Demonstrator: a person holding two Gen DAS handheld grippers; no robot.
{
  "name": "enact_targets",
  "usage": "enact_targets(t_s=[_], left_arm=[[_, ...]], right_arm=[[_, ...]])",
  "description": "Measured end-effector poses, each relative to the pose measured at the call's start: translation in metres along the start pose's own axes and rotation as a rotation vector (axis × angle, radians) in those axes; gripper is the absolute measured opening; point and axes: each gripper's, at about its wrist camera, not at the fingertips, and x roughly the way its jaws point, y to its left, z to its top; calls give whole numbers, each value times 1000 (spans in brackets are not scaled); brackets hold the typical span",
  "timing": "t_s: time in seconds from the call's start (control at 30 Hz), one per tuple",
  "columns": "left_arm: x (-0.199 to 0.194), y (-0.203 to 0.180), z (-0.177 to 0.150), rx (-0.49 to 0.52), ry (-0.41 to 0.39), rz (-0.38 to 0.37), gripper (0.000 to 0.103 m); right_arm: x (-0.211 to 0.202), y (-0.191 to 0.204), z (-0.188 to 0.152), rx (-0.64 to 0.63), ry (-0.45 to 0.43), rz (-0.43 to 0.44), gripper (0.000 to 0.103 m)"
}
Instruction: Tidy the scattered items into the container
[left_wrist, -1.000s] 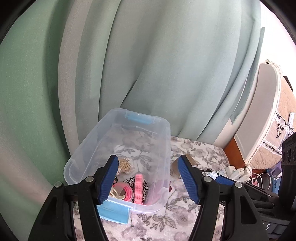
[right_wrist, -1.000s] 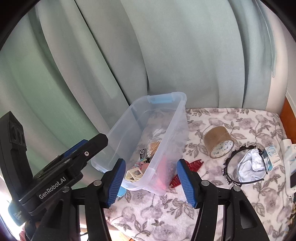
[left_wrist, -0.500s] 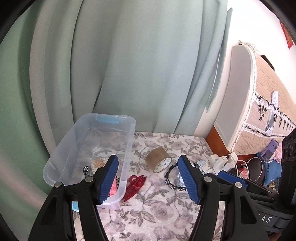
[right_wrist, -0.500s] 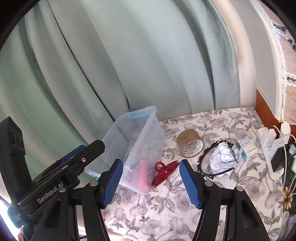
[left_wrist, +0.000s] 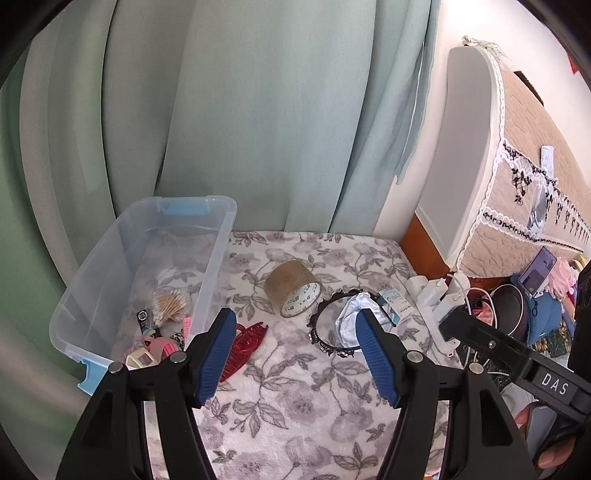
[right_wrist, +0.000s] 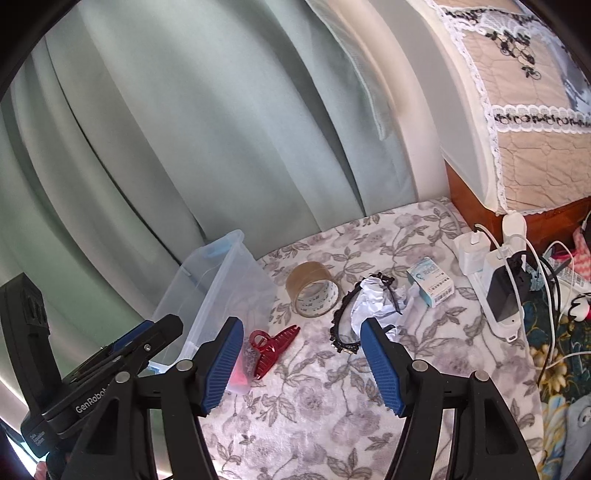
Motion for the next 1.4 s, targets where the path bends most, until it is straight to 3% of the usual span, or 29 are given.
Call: enact_targets(t_s=[0.4, 0.9, 1.1, 1.4], left_arm=[[49, -3, -20, 17, 121, 6, 68], [120, 12, -48, 5, 257, 115, 68], [147, 18, -51, -78, 295, 164, 66], [180, 35, -59, -267, 294, 307, 62]], right_arm=[[32, -42, -14, 81, 98, -45, 70], [87, -74, -36, 138, 233, -81, 70], [109, -86, -45, 162, 280, -88, 70], [132, -97, -50, 167, 314, -83, 70]])
